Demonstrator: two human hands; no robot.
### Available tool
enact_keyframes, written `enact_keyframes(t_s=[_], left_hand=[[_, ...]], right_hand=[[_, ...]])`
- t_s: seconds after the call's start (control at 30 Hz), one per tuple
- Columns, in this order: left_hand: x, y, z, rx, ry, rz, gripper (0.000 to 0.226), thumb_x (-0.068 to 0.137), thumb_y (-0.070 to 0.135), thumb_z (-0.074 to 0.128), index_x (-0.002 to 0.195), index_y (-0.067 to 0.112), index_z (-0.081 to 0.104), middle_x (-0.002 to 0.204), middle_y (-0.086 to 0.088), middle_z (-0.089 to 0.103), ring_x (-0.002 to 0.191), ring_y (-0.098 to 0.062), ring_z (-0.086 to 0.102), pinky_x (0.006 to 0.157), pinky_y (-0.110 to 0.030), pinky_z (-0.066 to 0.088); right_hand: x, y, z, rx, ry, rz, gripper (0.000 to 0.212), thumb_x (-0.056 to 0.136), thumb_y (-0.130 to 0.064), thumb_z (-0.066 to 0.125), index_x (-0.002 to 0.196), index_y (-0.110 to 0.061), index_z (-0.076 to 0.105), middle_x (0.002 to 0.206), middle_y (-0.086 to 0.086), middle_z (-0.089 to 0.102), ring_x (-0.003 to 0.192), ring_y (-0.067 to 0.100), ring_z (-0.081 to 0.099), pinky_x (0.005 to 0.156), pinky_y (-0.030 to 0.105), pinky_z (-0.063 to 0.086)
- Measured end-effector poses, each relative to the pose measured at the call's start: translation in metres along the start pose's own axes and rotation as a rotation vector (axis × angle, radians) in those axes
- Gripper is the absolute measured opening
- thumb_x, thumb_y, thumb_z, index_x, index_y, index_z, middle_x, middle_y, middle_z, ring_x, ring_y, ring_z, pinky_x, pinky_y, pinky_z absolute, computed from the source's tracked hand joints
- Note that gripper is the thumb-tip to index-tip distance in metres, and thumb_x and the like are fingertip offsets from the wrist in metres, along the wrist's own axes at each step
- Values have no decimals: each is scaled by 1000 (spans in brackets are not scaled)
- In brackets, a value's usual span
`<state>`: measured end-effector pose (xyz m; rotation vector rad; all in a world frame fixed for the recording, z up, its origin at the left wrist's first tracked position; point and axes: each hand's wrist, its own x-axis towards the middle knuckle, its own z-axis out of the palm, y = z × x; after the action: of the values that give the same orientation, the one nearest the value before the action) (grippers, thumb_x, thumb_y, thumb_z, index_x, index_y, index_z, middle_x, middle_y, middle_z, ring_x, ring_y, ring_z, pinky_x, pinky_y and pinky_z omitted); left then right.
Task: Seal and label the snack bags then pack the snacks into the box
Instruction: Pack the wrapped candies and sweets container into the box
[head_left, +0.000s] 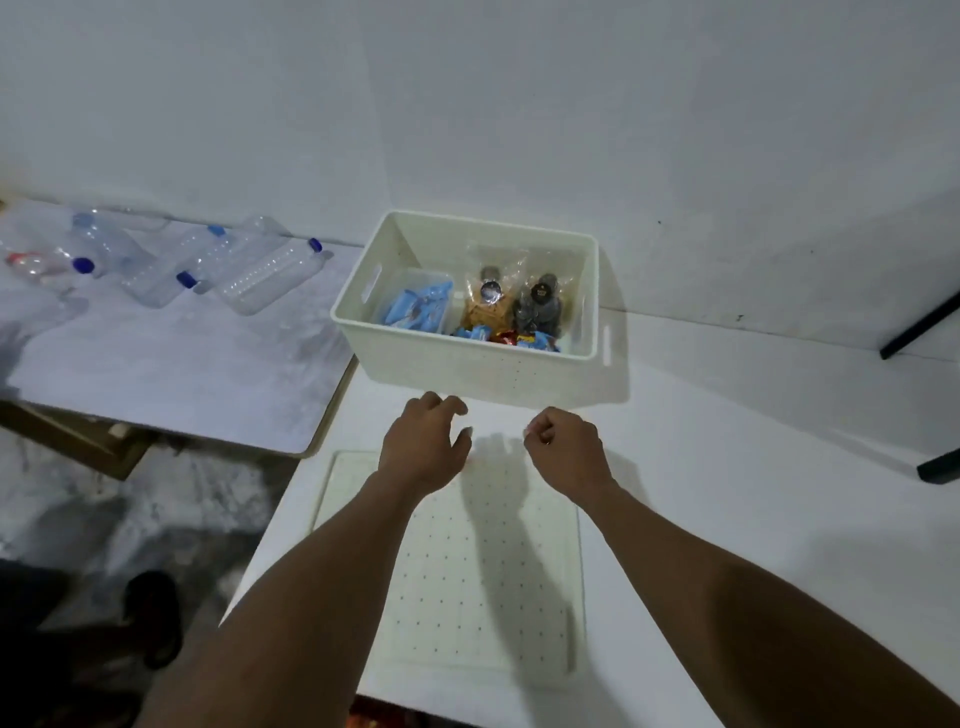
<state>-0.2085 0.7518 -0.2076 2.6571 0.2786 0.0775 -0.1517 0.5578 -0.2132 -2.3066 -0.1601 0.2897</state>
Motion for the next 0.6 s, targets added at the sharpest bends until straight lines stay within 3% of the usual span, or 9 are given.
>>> enact_keyframes(t_s=[0.07, 0.13, 0.23, 0.3, 0.37, 0.43, 0.6], left_hand=[[-32, -14, 15, 32, -152, -99, 39, 91, 44, 60, 127, 27, 58, 128, -3, 55, 120, -24, 48, 86, -38, 52], [-61, -27, 29, 86, -298, -185, 47, 89, 50, 62, 132, 30, 56, 138, -5, 47, 129, -29, 41, 95, -42, 48], [-99, -48, 47, 139, -376, -317, 57, 85, 58, 62, 136, 35, 53, 150, -7, 36, 140, -35, 30, 108, -49, 38], [-119, -60, 58, 187, -394, -398, 61, 82, 65, 61, 137, 42, 50, 159, -7, 22, 148, -42, 12, 117, -57, 21], [-134, -71, 66, 183, -399, -473, 65, 78, 70, 62, 137, 50, 44, 163, -4, 4, 149, -47, -10, 117, -68, 5], [-141, -79, 69, 161, -375, -538, 77, 72, 75, 64, 139, 55, 33, 164, 0, -9, 146, -51, -21, 110, -77, 0], [-140, -98, 66, 84, -345, -800, 119, 53, 88, 67, 148, 54, 3, 161, -1, -29, 142, -59, -20, 104, -83, 4]], right_hand=[[-20, 24, 16, -81, -67, 40, 3, 85, -22, 64, 88, -22, 66, 94, 2, 66, 90, 21, 62, 83, 33, 49], [-41, 48, 32, -223, -142, 136, 19, 87, -29, 62, 104, -23, 63, 111, 8, 57, 106, 28, 56, 93, 33, 40], [-73, 73, 50, -305, -164, 280, 31, 86, -37, 61, 117, -31, 56, 131, 9, 41, 125, 32, 40, 96, 39, 40], [-89, 83, 57, -348, -154, 331, 37, 85, -38, 62, 121, -33, 55, 140, 9, 33, 129, 36, 35, 99, 43, 42], [-100, 88, 63, -407, -149, 365, 41, 84, -39, 61, 124, -34, 53, 138, 11, 37, 127, 36, 37, 99, 44, 41], [-106, 90, 68, -485, -127, 354, 41, 83, -40, 60, 123, -35, 53, 128, 10, 45, 121, 35, 42, 98, 44, 39], [-101, 86, 76, -580, -102, 394, 41, 81, -44, 60, 120, -37, 53, 117, 9, 48, 112, 33, 47, 93, 45, 36]])
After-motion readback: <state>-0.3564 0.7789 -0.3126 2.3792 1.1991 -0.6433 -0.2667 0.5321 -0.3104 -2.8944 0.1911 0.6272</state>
